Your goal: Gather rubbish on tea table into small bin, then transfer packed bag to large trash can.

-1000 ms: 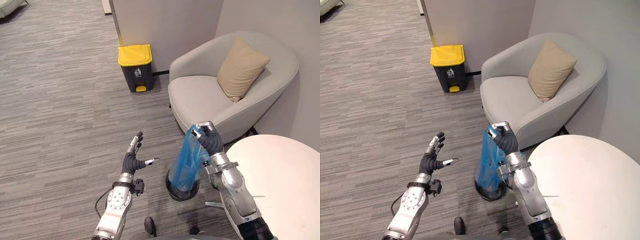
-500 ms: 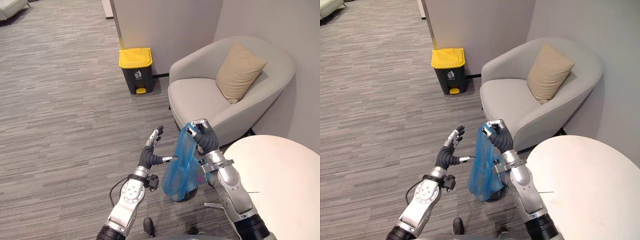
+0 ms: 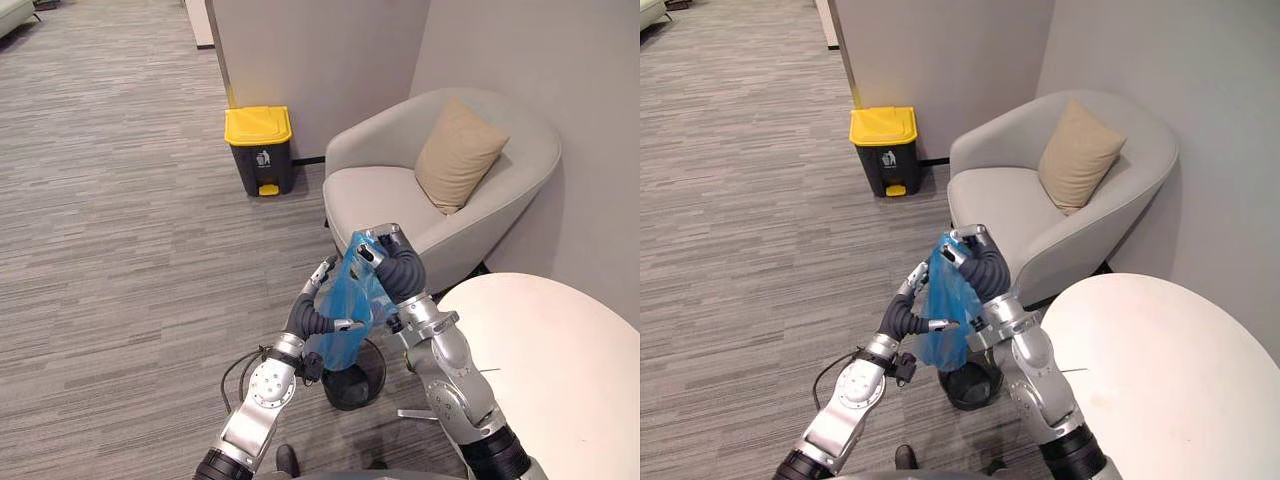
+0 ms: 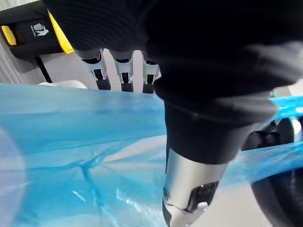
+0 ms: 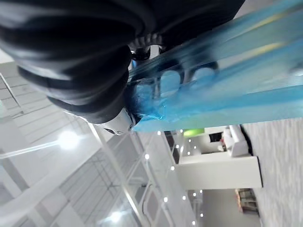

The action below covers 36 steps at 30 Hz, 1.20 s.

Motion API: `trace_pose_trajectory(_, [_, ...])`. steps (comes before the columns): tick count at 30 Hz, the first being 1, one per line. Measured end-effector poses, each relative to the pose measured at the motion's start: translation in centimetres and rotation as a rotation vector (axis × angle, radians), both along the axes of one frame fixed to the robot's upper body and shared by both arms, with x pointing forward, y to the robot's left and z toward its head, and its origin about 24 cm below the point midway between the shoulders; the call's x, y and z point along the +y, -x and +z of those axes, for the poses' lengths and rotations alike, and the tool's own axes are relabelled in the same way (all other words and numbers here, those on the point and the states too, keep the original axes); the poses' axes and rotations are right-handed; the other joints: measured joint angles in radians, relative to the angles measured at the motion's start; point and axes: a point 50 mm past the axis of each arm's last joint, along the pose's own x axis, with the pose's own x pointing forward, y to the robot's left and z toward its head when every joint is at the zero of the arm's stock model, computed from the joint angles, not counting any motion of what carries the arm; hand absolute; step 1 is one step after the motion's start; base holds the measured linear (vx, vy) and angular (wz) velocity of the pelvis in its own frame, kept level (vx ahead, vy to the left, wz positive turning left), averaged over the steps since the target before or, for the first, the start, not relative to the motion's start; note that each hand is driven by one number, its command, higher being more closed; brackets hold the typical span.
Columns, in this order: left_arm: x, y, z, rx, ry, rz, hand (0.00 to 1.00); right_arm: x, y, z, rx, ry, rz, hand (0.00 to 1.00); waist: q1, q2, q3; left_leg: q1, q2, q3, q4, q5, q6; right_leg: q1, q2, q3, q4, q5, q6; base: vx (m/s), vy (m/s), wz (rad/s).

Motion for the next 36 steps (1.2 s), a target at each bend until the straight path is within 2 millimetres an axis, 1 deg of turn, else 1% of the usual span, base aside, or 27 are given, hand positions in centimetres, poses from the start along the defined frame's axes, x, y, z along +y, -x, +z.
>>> trace_pose_trajectory(5, [-0.4, 0.1, -1.6, 0.072, -0.019, -0.005, 0.00, 0.9, 0.0, 0.6, -0.026, 0.001, 0.038, 1.00, 0.001, -0.004, -0.003, 0.006, 0.000, -0.002, 0.000, 0.000, 0.000, 0.007, 0.000, -0.001, 0.000, 0.000, 0.000, 0.00, 0.000, 0.00])
trace_pose_trajectory(9, [-0.6, 0.3, -1.9, 0.083, -0.035, -0.017, 0.00, 1.3, -0.1, 1.0, -0.042, 0.004, 0.049, 1.00, 0.002, -0.004, -0.003, 0.006, 0.000, -0.002, -0.001, 0.000, 0.000, 0.007, 0.000, -0.002, 0.000, -0.001, 0.001, 0.00, 0.000, 0.00])
trace_pose_trajectory(12, [-0.9, 0.5, -2.8, 0.114, -0.068, -0.035, 0.00, 1.3, -0.3, 1.2, -0.048, 0.006, 0.046, 1.00, 0.006, -0.007, -0.005, 0.006, 0.000, -0.003, -0.001, 0.000, 0.000, 0.007, 0.000, -0.002, 0.000, -0.001, 0.001, 0.00, 0.000, 0.00])
trace_pose_trajectory(15, [-1.0, 0.8, -3.7, 0.149, -0.090, -0.044, 0.00, 1.5, -1.3, 0.9, -0.028, 0.030, 0.029, 1.00, 0.007, -0.009, -0.006, 0.005, 0.000, -0.004, -0.001, 0.002, 0.000, 0.007, 0.000, -0.003, 0.000, -0.001, 0.001, 0.00, 0.000, 0.00])
trace_pose_trajectory(18, [-1.0, 0.9, -4.0, 0.164, -0.097, -0.048, 0.00, 1.5, -1.6, 0.7, -0.010, 0.037, 0.015, 1.00, 0.012, -0.009, -0.006, 0.004, 0.000, -0.006, -0.001, 0.003, 0.001, 0.007, 0.000, -0.004, 0.000, -0.001, 0.001, 0.00, 0.000, 0.00])
trace_pose_trajectory(22, [-1.2, 1.1, -4.5, 0.187, -0.110, -0.056, 0.00, 1.5, -1.6, 0.7, -0.010, 0.037, 0.015, 1.00, 0.019, -0.009, -0.006, 0.003, 0.000, -0.010, -0.001, 0.007, 0.002, 0.007, 0.000, -0.008, 0.001, -0.001, 0.001, 0.00, 0.000, 0.02])
trace_pose_trajectory(30, [-1.2, 1.5, -5.0, 0.193, -0.147, -0.060, 0.00, 1.9, -1.6, 0.8, -0.010, 0.016, 0.022, 1.00, 0.021, -0.015, -0.010, -0.001, 0.001, -0.019, -0.001, 0.014, 0.003, 0.006, 0.001, -0.017, 0.002, -0.001, 0.001, 0.00, 0.000, 0.03])
trace_pose_trajectory(36, [-0.4, 1.7, -5.4, 0.199, -0.167, -0.009, 0.00, 2.2, -1.5, 0.9, -0.009, 0.003, 0.029, 1.00, 0.023, -0.026, -0.017, -0.001, 0.001, -0.021, -0.001, 0.015, 0.003, 0.006, 0.001, -0.016, 0.002, -0.004, 0.006, 0.00, 0.000, 0.00])
